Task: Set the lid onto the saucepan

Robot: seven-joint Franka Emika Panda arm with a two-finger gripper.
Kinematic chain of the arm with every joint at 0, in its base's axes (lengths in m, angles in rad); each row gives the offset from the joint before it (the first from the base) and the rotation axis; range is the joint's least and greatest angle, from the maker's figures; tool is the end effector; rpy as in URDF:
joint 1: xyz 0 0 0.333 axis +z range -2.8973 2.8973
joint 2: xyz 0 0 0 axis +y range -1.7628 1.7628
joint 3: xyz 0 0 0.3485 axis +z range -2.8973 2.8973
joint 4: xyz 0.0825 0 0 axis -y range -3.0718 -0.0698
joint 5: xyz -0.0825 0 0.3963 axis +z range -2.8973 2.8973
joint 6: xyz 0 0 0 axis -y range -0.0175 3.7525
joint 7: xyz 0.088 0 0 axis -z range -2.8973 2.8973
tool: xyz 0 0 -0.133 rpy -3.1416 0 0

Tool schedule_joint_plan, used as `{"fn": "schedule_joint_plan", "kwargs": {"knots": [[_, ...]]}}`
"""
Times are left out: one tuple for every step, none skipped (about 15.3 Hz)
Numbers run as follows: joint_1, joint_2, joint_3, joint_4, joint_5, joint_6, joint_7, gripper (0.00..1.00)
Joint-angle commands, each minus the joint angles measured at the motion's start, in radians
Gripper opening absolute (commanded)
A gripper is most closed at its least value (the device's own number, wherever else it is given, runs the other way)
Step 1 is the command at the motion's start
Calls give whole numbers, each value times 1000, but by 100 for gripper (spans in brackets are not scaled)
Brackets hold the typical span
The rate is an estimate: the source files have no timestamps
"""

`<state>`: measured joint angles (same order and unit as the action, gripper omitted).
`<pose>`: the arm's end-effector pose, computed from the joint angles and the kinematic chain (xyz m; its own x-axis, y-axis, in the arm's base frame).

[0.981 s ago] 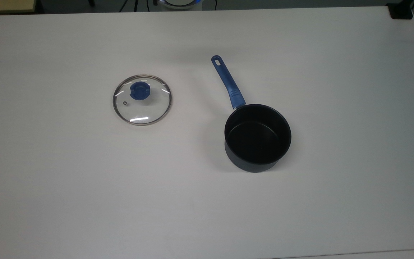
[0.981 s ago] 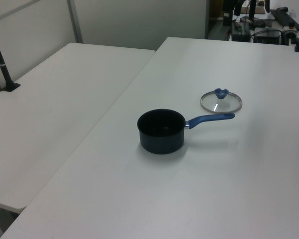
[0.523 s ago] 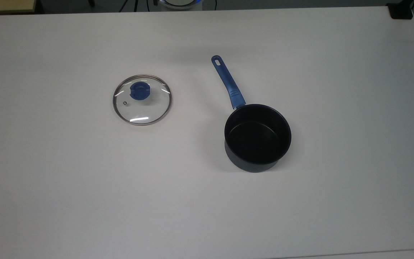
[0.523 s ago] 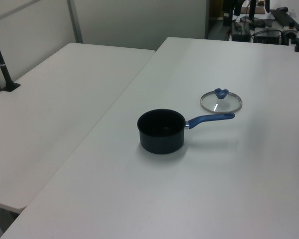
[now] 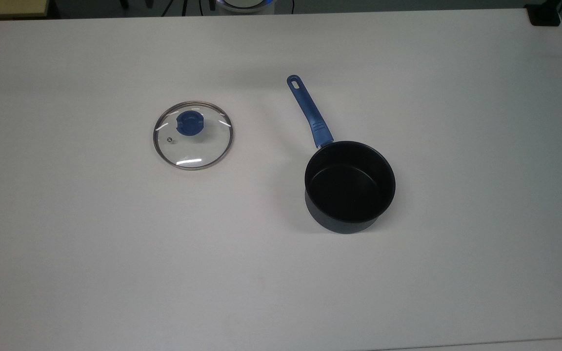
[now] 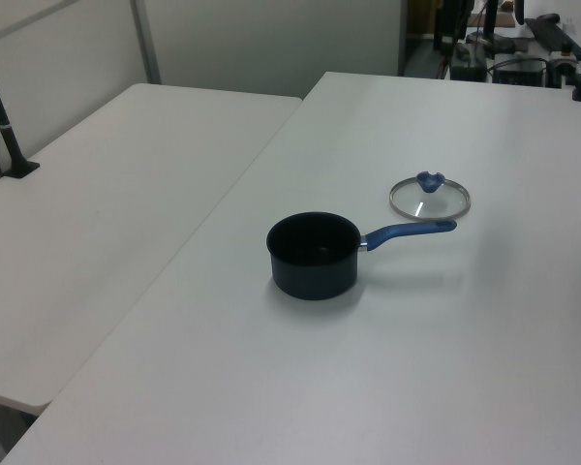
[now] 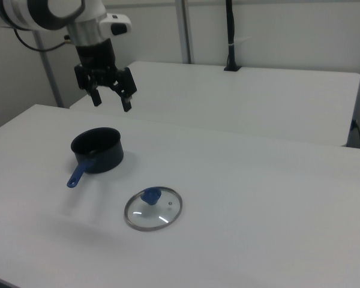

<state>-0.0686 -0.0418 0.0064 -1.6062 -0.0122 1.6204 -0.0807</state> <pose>0.5578 -0.0362 0.6418 0.9983 0.0192 0.0548 0.0183 -0.9997 0.0169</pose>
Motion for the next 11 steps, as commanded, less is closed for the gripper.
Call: {"fn": "schedule_joint_plan", "kwargs": {"knots": [[-5,-27,-13,-87,-29,-7,-67,100],[-8,-29,-13,-118,-29,6,-53,100],[-16,-30,-9,-157,-31,42,-32,100],[-17,-30,-8,-225,-31,149,25,100],[-17,-30,-2,-277,-32,215,60,100],[-19,-23,1,-355,-34,319,85,100],[-20,-15,1,-423,-34,423,90,100],[-23,0,1,-448,-35,476,90,100],[-23,22,1,-460,-35,505,90,100],[-23,61,1,-460,-37,529,90,100],[-23,103,1,-457,-46,562,90,100]]}}
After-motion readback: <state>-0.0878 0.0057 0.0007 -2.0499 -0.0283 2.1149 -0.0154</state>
